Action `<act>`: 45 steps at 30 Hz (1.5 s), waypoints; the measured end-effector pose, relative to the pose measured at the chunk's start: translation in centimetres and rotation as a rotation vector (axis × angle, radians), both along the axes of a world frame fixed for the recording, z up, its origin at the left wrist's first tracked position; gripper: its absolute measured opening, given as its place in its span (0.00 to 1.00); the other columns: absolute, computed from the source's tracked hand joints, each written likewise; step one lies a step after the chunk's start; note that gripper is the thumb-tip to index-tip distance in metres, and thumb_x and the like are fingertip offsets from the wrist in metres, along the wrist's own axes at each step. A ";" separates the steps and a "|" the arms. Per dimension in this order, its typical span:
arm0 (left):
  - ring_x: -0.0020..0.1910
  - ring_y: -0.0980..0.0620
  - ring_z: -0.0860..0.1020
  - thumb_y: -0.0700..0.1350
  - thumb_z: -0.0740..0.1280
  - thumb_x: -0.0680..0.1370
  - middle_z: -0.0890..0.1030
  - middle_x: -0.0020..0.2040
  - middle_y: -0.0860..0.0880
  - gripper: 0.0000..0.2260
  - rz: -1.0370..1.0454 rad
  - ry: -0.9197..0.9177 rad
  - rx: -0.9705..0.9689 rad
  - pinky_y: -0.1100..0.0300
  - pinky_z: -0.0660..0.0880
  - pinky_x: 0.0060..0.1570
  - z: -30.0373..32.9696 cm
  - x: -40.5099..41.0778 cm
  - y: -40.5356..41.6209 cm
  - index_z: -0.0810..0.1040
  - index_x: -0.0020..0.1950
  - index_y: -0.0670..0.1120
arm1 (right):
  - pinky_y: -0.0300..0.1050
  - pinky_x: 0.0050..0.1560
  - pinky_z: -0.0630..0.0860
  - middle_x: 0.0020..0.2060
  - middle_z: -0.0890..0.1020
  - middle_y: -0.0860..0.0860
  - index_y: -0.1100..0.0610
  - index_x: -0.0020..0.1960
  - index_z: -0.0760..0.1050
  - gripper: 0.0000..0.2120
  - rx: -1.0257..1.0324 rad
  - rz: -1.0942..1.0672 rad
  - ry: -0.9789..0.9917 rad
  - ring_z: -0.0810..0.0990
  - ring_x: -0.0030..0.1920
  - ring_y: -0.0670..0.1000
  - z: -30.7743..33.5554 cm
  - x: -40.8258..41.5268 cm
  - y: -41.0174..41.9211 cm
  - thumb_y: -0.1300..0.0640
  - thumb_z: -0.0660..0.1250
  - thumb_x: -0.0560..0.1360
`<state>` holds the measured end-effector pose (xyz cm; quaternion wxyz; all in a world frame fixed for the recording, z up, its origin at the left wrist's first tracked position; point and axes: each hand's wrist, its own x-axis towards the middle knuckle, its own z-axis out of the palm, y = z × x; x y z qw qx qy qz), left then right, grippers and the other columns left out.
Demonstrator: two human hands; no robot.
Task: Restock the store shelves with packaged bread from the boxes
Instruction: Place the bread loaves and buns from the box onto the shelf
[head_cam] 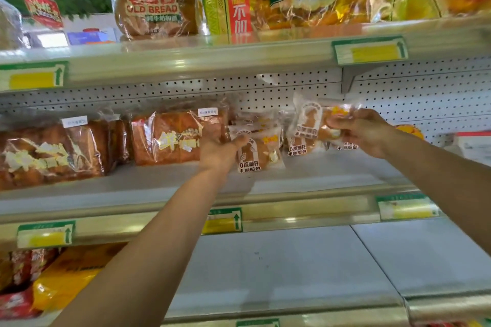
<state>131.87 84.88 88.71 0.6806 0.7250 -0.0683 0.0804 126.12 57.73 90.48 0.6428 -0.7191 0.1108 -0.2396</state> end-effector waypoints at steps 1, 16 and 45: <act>0.63 0.47 0.74 0.45 0.78 0.71 0.75 0.64 0.47 0.33 -0.005 0.015 0.068 0.55 0.70 0.64 -0.3 0.6 0.1 0.65 0.71 0.44 | 0.55 0.55 0.79 0.49 0.84 0.60 0.67 0.55 0.75 0.24 -0.049 0.005 0.052 0.82 0.51 0.62 -0.4 0.2 -1.0 0.59 0.79 0.64; 0.74 0.41 0.66 0.48 0.81 0.66 0.68 0.74 0.43 0.49 -0.024 0.088 0.422 0.46 0.64 0.74 -1.8 2.9 0.3 0.55 0.79 0.44 | 0.42 0.36 0.70 0.32 0.77 0.52 0.59 0.40 0.71 0.12 -0.278 0.106 0.213 0.74 0.33 0.49 -3.2 3.4 -1.1 0.64 0.76 0.70; 0.56 0.48 0.80 0.40 0.74 0.75 0.81 0.49 0.51 0.14 0.026 -0.014 0.000 0.54 0.74 0.64 -1.4 -1.6 -0.1 0.74 0.56 0.49 | 0.56 0.65 0.70 0.62 0.73 0.57 0.59 0.64 0.70 0.21 -0.601 -0.312 -0.125 0.69 0.65 0.57 -3.3 0.4 2.3 0.56 0.70 0.75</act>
